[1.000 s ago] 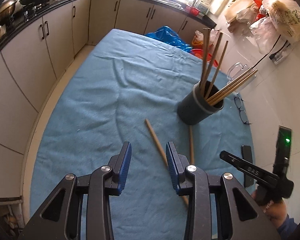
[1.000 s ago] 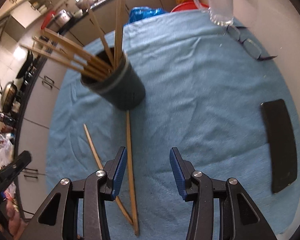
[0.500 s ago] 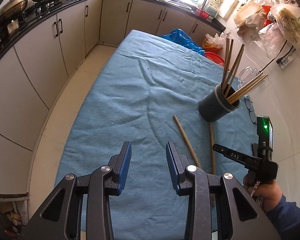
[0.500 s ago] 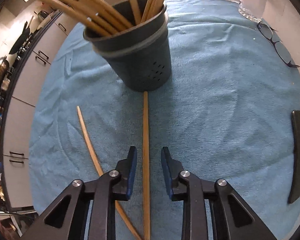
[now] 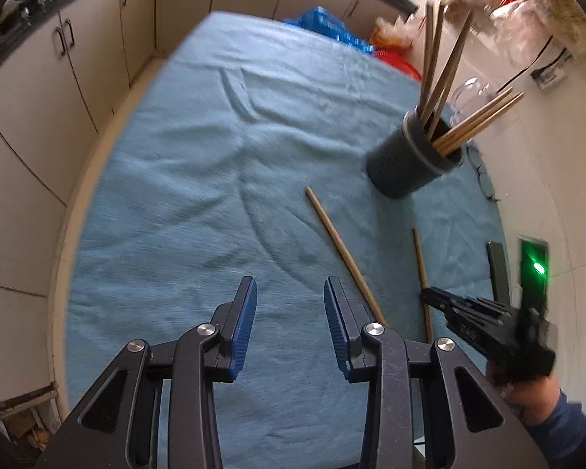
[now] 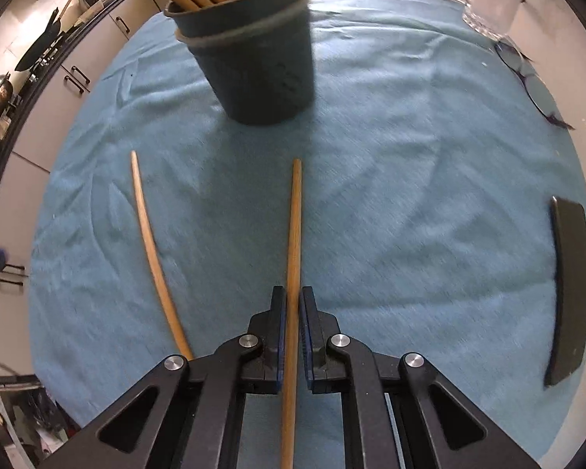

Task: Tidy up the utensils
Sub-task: 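Move both open tools down to the last two chopsticks on the cloth, then close the right tool on one chopstick while the left tool grasps the other, then lift both held chopsticks upright and carry them above the black cup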

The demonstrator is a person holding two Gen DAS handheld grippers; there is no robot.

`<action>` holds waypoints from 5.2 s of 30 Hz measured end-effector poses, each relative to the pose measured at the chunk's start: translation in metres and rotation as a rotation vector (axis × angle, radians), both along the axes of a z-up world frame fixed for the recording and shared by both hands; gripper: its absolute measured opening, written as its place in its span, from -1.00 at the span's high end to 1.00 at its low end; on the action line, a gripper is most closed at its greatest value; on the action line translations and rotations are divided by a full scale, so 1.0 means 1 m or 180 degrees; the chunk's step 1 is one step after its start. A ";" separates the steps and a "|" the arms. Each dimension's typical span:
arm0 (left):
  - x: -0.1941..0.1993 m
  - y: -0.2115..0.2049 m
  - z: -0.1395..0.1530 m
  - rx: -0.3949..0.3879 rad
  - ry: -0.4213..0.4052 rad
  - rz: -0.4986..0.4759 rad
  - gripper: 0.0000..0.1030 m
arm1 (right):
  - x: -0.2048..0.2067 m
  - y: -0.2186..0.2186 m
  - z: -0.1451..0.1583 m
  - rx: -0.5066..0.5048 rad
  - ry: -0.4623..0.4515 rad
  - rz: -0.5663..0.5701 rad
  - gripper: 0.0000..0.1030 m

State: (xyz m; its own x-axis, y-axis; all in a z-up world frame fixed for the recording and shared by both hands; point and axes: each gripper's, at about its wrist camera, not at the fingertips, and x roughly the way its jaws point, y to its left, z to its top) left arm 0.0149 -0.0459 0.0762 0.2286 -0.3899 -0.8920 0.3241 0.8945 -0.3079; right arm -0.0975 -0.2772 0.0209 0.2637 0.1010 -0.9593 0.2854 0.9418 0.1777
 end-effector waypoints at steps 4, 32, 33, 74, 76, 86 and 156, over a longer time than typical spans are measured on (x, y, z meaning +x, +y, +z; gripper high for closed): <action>0.013 -0.025 -0.019 -0.0048 0.0262 0.0022 0.34 | -0.017 -0.007 0.000 0.0088 0.0008 0.0083 0.84; -0.005 -0.099 -0.065 0.0717 0.0417 0.0397 0.84 | -0.042 -0.095 0.022 0.0811 -0.0173 0.0230 0.58; -0.009 -0.096 -0.064 0.0712 0.0399 0.0386 0.84 | -0.039 -0.093 0.020 0.0824 -0.0158 0.0254 0.54; -0.060 -0.060 0.066 0.0209 -0.0661 -0.0186 0.88 | -0.028 -0.038 0.101 0.0284 -0.1104 -0.0046 0.86; -0.056 -0.062 0.074 0.0205 -0.0735 -0.0178 0.88 | -0.030 -0.037 0.109 0.0256 -0.1216 -0.0042 0.86; -0.067 -0.064 0.097 0.0186 -0.0967 -0.0070 0.88 | -0.046 -0.045 0.134 0.0227 -0.1459 0.0060 0.86; -0.048 -0.116 0.179 0.0176 -0.1795 -0.0256 0.88 | -0.037 -0.108 0.217 0.0304 -0.2062 -0.0230 0.85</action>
